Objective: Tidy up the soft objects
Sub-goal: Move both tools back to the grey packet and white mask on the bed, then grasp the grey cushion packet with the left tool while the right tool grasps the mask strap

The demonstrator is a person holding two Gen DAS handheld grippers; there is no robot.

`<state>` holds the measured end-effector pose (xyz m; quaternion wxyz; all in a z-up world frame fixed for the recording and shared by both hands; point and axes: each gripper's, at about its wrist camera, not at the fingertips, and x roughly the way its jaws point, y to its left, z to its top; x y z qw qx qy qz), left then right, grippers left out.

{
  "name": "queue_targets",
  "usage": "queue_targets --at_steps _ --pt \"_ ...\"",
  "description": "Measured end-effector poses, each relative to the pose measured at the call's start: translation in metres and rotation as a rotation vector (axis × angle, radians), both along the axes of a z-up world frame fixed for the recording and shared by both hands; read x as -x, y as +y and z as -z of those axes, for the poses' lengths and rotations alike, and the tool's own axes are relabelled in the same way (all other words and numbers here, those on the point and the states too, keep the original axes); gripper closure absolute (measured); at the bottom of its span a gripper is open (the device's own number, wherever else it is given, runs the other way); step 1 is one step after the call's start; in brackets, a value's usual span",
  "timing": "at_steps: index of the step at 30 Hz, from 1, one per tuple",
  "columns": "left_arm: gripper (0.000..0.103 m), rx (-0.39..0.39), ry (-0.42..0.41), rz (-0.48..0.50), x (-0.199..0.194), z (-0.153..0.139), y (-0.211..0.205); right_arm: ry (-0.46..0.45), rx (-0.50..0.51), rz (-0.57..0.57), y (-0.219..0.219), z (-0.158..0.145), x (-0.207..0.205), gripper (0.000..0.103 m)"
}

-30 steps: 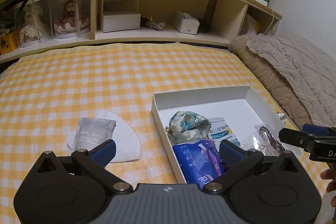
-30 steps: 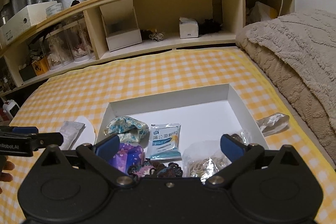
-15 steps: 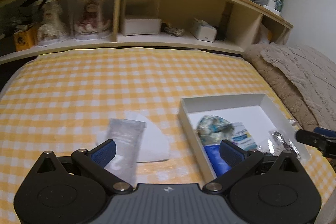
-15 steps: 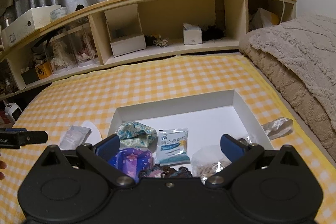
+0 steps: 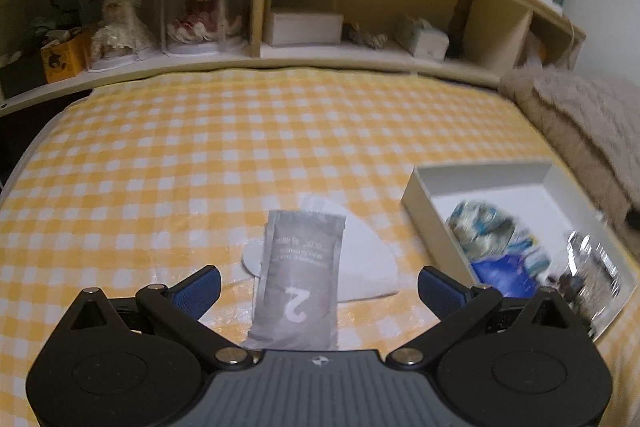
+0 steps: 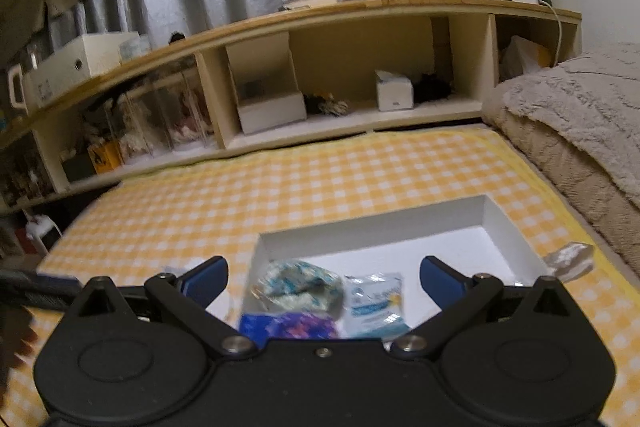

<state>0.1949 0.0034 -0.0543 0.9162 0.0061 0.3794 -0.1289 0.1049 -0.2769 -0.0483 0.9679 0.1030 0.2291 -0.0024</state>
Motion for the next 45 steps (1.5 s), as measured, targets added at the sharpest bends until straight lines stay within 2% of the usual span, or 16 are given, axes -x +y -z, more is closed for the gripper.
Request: queue_targets --at_steps 5,8,12,22,23,27,29,31,32,34,36,38,42,45 --pt "0.0 -0.04 0.027 0.038 -0.014 0.025 -0.008 -0.047 -0.061 -0.037 0.012 0.005 -0.014 0.0" --pt "0.0 -0.05 0.036 0.034 -0.02 0.038 -0.009 -0.097 -0.025 -0.092 0.027 0.01 -0.023 0.0" --pt "0.0 -0.058 0.053 0.021 -0.03 0.055 -0.009 -0.105 0.012 -0.156 0.048 0.013 -0.038 0.0" --pt "0.0 -0.096 0.073 0.031 -0.049 0.082 -0.007 -0.02 0.089 -0.303 0.085 0.04 -0.076 0.0" --pt "0.002 -0.099 0.077 0.039 -0.05 0.084 -0.007 -0.007 0.092 -0.321 0.088 0.042 -0.079 0.0" --pt "0.025 -0.172 0.067 0.054 -0.049 0.086 -0.008 0.038 0.089 -0.396 0.097 0.051 -0.093 0.001" --pt "0.034 -0.181 0.072 0.055 -0.05 0.083 -0.002 0.058 0.098 -0.422 0.103 0.054 -0.101 0.01" --pt "0.036 -0.174 0.088 0.026 -0.051 0.079 0.006 0.082 0.135 -0.442 0.114 0.058 -0.11 0.026" --pt "0.038 -0.17 0.097 0.012 -0.051 0.078 0.01 0.091 0.158 -0.451 0.12 0.06 -0.114 0.029" --pt "0.039 -0.163 0.115 -0.012 -0.051 0.075 0.02 0.116 0.196 -0.472 0.132 0.065 -0.121 0.046" --pt "0.041 -0.155 0.126 -0.033 -0.05 0.072 0.028 0.159 0.208 -0.494 0.142 0.072 -0.13 0.055" --pt "0.041 -0.144 0.135 -0.055 -0.048 0.066 0.038 0.197 0.22 -0.507 0.153 0.08 -0.135 0.056" --pt "0.041 -0.141 0.136 -0.092 -0.046 0.057 0.051 0.241 0.22 -0.527 0.168 0.091 -0.144 0.066" --pt "0.041 -0.12 0.143 -0.104 -0.042 0.051 0.06 0.252 0.205 -0.525 0.177 0.096 -0.151 0.066"
